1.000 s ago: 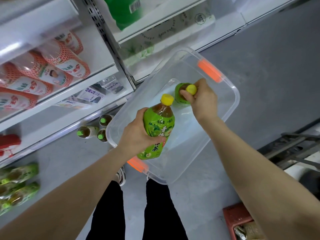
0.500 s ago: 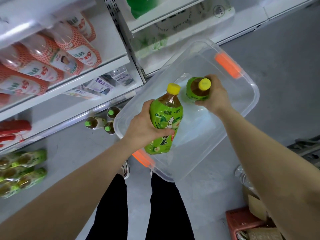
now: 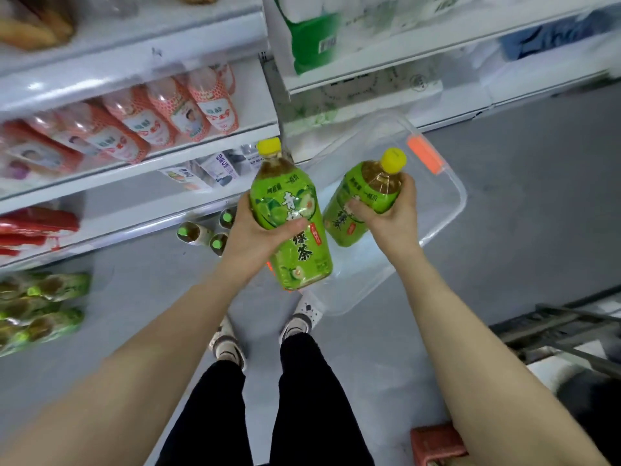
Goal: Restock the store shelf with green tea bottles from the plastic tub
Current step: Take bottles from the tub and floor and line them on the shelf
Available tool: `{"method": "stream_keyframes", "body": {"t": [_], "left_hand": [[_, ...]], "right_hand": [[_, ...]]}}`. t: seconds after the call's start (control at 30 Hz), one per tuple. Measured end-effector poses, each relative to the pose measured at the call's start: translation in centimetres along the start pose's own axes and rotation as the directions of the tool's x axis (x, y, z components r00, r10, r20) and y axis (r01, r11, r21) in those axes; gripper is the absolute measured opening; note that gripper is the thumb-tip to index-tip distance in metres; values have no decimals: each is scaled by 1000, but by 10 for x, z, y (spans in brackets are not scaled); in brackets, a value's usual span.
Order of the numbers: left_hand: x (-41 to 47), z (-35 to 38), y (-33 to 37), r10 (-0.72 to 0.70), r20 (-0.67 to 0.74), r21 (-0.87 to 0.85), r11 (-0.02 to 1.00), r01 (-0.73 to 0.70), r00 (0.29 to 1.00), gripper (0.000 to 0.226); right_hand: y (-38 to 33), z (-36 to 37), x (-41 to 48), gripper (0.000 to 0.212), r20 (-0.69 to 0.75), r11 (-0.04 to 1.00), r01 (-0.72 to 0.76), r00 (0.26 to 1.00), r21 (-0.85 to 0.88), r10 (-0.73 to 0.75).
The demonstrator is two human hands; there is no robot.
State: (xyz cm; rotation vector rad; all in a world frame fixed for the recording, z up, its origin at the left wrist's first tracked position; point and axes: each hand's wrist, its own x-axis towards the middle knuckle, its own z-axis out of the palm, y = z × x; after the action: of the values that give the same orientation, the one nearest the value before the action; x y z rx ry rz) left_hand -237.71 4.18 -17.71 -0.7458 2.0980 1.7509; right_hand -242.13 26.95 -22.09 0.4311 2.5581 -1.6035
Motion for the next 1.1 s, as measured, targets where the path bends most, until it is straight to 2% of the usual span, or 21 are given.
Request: {"method": "stream_keyframes", "body": {"t": [0.13,0.27,0.57,0.87,1.1], "left_hand": [[-36,-41,14,37,-62,-66,997,-41,997,97],[-69,-89,16,113,-126,-102,987,-126,986,90],[-158,-288,-5,279,-279,-116,940,-321,919,82],[-249,-490,-21,377,-454,-42,896,-442,807,83],[-298,-591,-9,450,-579,26,844,-536,680,81]], "right_hand": [[-56,1,-41,76,10,994,86,996,70,-86],[-104,14,-81,67,28,984,134,990,116,-138],[-225,131,-207,65,144,930,347,921,119,-361],[-354,266,-320,70,311,814,569,757,119,-575],[-457,327,-376,79,396,694,713,610,105,-687]]}}
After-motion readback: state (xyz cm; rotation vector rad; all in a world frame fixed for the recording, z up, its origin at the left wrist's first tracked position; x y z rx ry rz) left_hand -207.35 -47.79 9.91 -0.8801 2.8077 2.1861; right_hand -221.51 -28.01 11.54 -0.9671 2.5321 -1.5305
